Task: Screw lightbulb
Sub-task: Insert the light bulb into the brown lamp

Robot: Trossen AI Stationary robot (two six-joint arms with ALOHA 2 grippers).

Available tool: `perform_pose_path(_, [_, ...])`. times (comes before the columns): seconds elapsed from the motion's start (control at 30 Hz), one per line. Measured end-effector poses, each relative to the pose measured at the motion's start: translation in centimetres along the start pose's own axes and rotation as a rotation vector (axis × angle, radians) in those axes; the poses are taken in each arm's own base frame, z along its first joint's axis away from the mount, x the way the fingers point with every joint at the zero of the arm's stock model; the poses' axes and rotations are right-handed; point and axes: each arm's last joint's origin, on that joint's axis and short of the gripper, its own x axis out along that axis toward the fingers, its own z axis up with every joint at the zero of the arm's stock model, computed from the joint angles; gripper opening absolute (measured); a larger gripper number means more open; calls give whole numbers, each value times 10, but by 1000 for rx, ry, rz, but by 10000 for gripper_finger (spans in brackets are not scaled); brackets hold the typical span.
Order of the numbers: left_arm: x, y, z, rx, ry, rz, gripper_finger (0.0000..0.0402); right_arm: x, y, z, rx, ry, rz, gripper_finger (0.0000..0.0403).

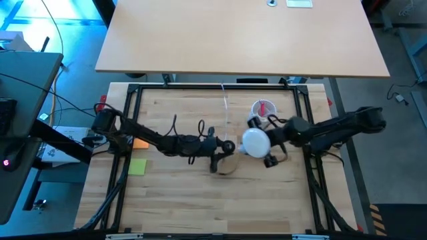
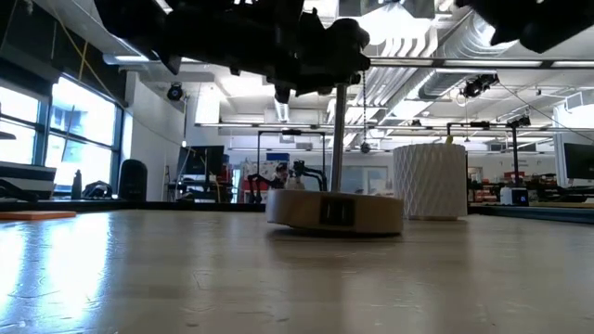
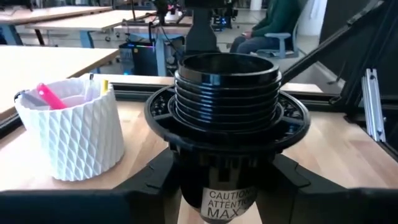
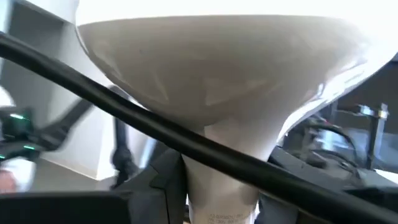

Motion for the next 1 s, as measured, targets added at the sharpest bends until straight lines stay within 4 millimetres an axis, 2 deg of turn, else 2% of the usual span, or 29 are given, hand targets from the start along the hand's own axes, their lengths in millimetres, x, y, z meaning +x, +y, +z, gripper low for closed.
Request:
perform_pose_path(0.07, [-1,-5,-1,19,5,-10,139,9,-14,-5,14,15,-20,147])
perform_pose_path(0.2, [-3,-10,-2,24,11,-5,152,28,-37,-13,94,40,61,147])
perform_pose_path(0.37, [-6,-14,-8,34,95,-1,182,37,-56,-19,240,168,96,147])
perform_pose_path(0.6, [-17,-6,-2,10,204,40,190,32,-55,-16,188,198,110,147])
perform_pose_path(0.73, [-28,-3,7,22,244,50,191,33,-55,-28,140,225,130,147])
perform_pose_path(1.0, [-51,2,33,24,249,64,192,40,-70,-49,194,249,114,147])
